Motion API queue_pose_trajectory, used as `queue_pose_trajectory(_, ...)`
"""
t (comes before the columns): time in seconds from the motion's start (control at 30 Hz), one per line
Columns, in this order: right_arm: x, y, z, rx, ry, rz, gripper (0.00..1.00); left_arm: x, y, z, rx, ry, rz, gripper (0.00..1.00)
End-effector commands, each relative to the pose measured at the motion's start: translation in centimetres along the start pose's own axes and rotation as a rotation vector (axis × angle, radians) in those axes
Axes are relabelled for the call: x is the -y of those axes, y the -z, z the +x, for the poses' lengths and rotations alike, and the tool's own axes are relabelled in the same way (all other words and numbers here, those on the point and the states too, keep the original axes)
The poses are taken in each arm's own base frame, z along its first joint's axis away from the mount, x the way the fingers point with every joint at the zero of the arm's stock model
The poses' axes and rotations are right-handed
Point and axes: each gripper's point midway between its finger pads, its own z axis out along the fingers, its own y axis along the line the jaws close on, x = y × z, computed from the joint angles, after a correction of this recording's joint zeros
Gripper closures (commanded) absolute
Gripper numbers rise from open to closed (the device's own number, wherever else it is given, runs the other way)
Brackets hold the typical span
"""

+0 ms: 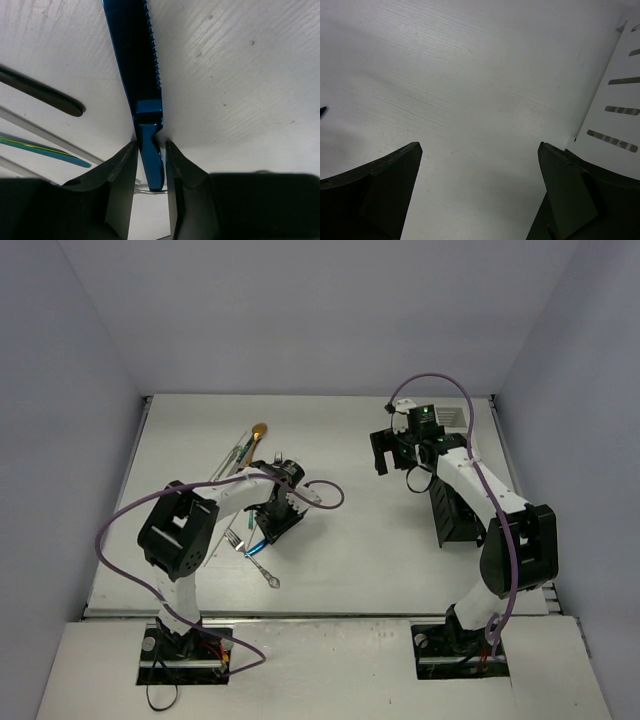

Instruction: Sort the eating utensils into containers

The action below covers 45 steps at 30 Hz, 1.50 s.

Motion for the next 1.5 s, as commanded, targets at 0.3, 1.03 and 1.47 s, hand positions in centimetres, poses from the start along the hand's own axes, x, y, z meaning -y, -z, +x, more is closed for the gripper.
queue_pose_trajectory(0.3, -0.4, 1.3, -2.5, 0.089, -0.008, -0.014, 0.00, 0.7, -2.4, -0.9, -0.106, -0.007, 0.097, 0.83)
queue_pose_trajectory(1.03, -0.4, 5.9, -9.1, 0.272, -0.042, -0.004, 0.00, -0.3, 5.2, -7.1, 0.220, 0.117, 0.054, 1.00)
queue_pose_trajectory(1.47, -0.1, 8.1, -11.6, 0.347, -0.139, -0.034, 0.00, -3.3, 10.9, -8.9, 0.413, 0.202, -0.021, 1.00)
